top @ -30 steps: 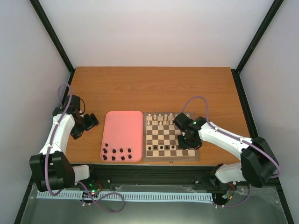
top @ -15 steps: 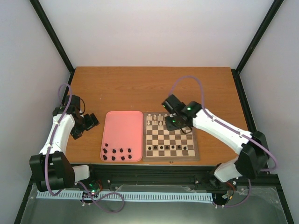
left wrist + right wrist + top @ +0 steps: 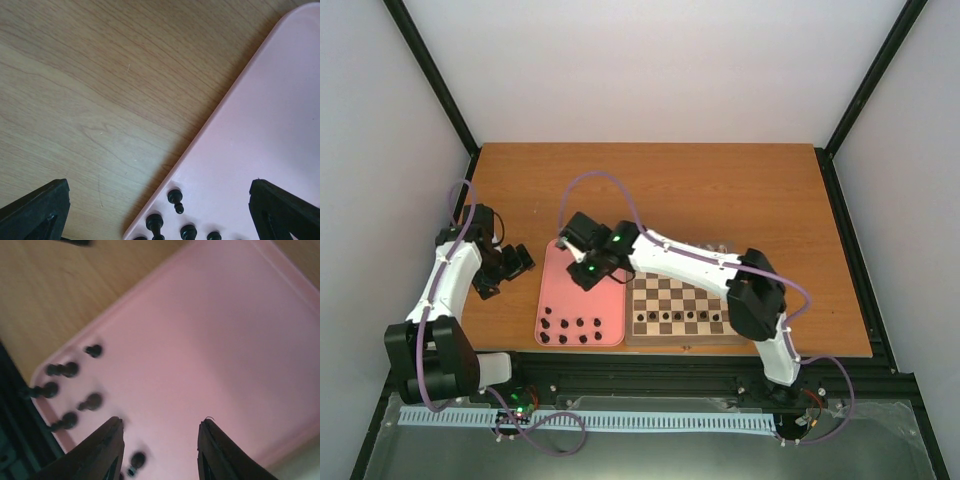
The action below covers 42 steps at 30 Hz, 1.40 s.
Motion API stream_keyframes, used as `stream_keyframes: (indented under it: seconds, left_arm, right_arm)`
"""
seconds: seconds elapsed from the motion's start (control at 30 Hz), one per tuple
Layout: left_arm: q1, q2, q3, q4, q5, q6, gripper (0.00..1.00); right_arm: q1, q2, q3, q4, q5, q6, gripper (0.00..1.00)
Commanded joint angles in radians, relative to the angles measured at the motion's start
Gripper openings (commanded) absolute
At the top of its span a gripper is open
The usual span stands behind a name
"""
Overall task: Set up the chess pieces on the board
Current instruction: Pick up the chess piece from the storage box.
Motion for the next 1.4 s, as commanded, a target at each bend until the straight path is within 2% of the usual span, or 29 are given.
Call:
stream_keyframes:
  seconds: [0.0, 0.23, 0.5, 0.7, 0.9, 1.0, 1.17, 1.37]
  left_arm:
    - [0.008, 0.011, 0.024, 0.015, 0.024, 0.001, 1.0]
    - [0.009, 0.002, 0.015, 0.005, -0.018, -0.014, 1.0]
    - [0.009, 0.029, -0.017, 0.018, -0.063, -0.048, 1.0]
    - [0.011, 0.119, -0.023, 0.024, -0.182, -0.125, 1.0]
    - [0.075, 0.188, -0.024, 0.069, -0.116, -0.133, 1.0]
    - [0.124, 0.191, -0.02, 0.083, -0.113, -0.119, 1.0]
    - [0.216, 0.219, -0.022, 0.088, -0.092, -0.1, 1.0]
    - [0.227, 0.199, -0.04, 0.102, -0.06, -0.107, 1.0]
  right_arm:
    - [0.066, 0.104, 0.137, 0.041, -0.08, -0.136, 0.42]
    - [0.086, 0.259, 0.244, 0.066, -0.127, -0.134, 0.41]
    - [0.086, 0.324, 0.266, 0.1, -0.185, -0.113, 0.38]
    - [0.086, 0.338, 0.267, 0.12, -0.195, -0.091, 0.32]
    - [0.085, 0.217, 0.141, 0.19, -0.097, -0.072, 0.32]
    - [0.085, 0.21, 0.141, 0.184, -0.092, -0.077, 0.32]
    - [0.085, 0.27, 0.21, 0.136, -0.162, -0.094, 0.32]
    - [0.087, 0.381, 0.329, 0.064, -0.214, -0.106, 0.33]
